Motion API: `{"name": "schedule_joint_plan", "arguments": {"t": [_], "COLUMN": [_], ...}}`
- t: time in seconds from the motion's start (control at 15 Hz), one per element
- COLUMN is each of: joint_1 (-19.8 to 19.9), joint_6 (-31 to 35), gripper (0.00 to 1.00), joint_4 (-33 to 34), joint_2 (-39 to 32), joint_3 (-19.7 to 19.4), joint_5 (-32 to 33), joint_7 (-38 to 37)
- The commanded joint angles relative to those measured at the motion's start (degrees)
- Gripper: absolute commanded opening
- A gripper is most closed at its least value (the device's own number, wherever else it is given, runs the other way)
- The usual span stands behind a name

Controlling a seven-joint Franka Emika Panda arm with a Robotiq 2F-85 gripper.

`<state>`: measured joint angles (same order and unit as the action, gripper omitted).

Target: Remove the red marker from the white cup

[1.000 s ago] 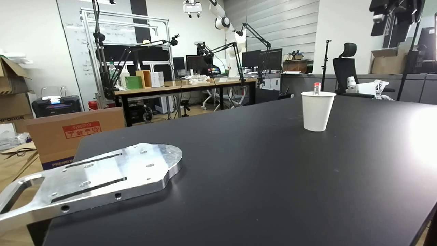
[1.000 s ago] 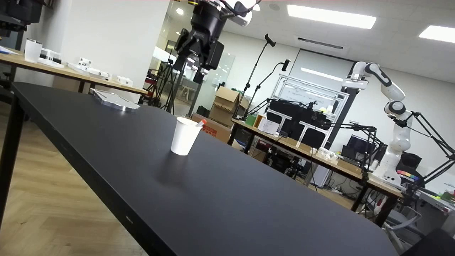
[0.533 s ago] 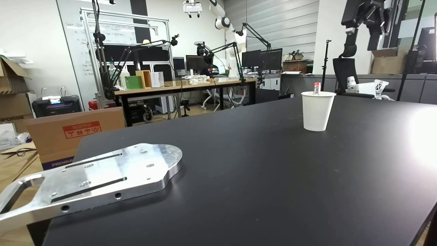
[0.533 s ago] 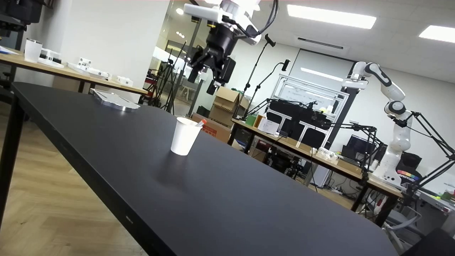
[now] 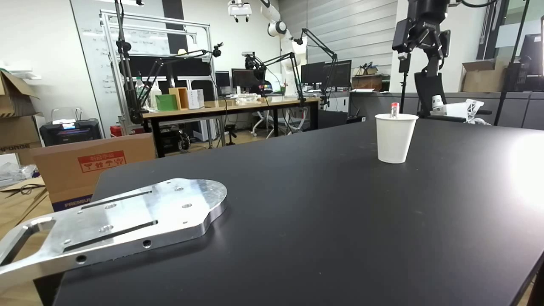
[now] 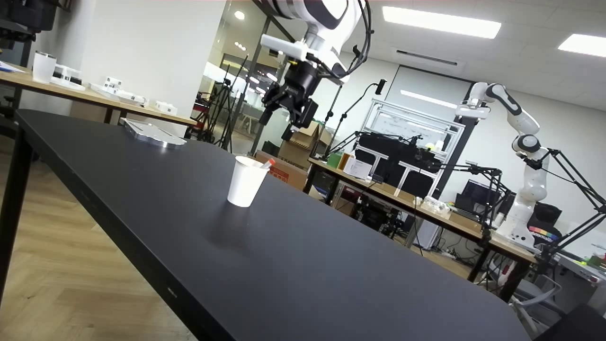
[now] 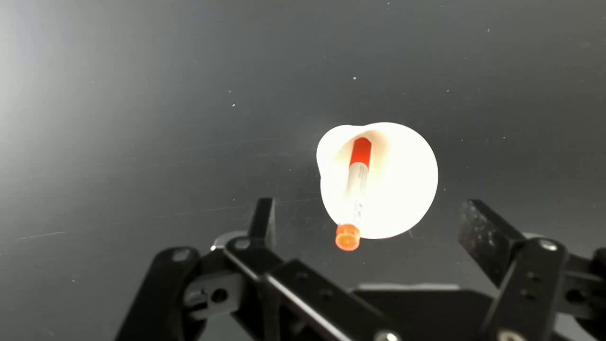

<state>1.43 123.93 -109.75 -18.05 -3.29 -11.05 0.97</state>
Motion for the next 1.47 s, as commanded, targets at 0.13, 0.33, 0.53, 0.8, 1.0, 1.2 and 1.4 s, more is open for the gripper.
{"name": "schedule_joint_plan", "arguments": {"t": [0.13, 0.33, 0.53, 0.8, 1.0, 1.2, 1.4], "joint_1": [1.3, 1.6, 1.6, 1.5, 1.7, 1.7, 1.5], "joint_6": [-6.5, -7.1, -7.4, -7.6, -7.3, -7.7, -6.6], "gripper": [1.00, 1.00, 1.00, 1.00, 1.00, 1.00, 0.73], "joint_4": [11.6, 14.7, 16.7, 18.7, 19.7, 20.5, 20.6], "joint_2": [-9.0, -11.9, -14.1, -16.5, -17.7, -18.7, -19.2], "joint_3": [1.5, 2.0, 2.3, 2.3, 2.4, 2.5, 2.2], "joint_5": [-2.7, -3.9, -4.2, -3.8, -3.9, -3.9, -3.4], "joint_7": [-2.8, -3.2, -3.7, -4.4, -4.4, -4.7, -5.0]}}
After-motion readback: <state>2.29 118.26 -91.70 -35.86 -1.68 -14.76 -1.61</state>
